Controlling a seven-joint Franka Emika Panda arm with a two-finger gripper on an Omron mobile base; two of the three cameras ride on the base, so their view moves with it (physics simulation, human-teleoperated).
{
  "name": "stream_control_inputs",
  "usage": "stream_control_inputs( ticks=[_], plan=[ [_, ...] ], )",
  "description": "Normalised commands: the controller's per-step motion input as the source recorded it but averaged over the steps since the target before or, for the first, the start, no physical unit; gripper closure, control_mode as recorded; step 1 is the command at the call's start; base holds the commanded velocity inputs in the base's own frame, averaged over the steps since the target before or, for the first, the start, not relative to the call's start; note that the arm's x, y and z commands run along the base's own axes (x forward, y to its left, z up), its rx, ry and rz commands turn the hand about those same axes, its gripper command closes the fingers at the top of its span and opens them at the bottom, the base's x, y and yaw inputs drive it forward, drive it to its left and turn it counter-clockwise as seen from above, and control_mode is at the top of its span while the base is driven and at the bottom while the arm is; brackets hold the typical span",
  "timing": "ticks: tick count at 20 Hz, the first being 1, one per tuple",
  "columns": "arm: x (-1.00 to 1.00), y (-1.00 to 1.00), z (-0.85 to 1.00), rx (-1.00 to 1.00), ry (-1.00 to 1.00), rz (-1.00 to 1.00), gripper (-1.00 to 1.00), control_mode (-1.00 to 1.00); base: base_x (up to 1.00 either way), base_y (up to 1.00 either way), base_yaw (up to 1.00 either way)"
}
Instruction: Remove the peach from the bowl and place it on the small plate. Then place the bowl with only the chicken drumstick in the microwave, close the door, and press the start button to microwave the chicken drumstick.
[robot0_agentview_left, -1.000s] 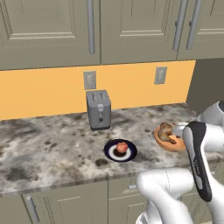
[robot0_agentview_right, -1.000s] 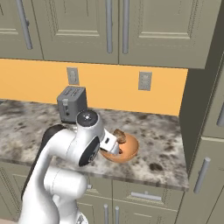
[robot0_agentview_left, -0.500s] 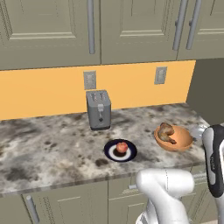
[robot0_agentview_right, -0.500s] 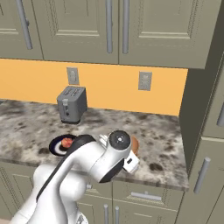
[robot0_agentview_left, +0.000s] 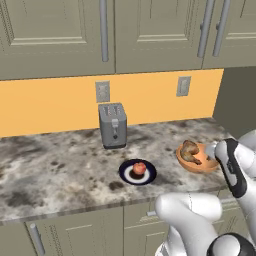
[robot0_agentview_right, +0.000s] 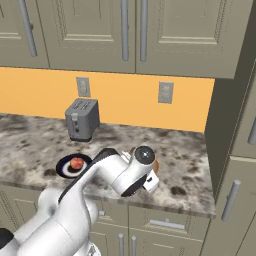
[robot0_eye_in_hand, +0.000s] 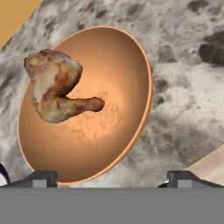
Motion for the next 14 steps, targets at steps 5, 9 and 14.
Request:
stream_control_inputs(
  ticks=[5, 9, 14],
  plan=[
    [0.33, -0.16, -0.46, 0.10, 0.11, 0.00, -1.00, -1.00, 0.00, 0.00, 0.00],
    [0.36, -0.07, -0.44, 0.09, 0.13, 0.00, -1.00, -1.00, 0.00, 0.00, 0.00],
    [0.35, -0.02, -0.30, 0.08, 0.13, 0.00, 1.00, -1.00, 0.00, 0.00, 0.00]
  ],
)
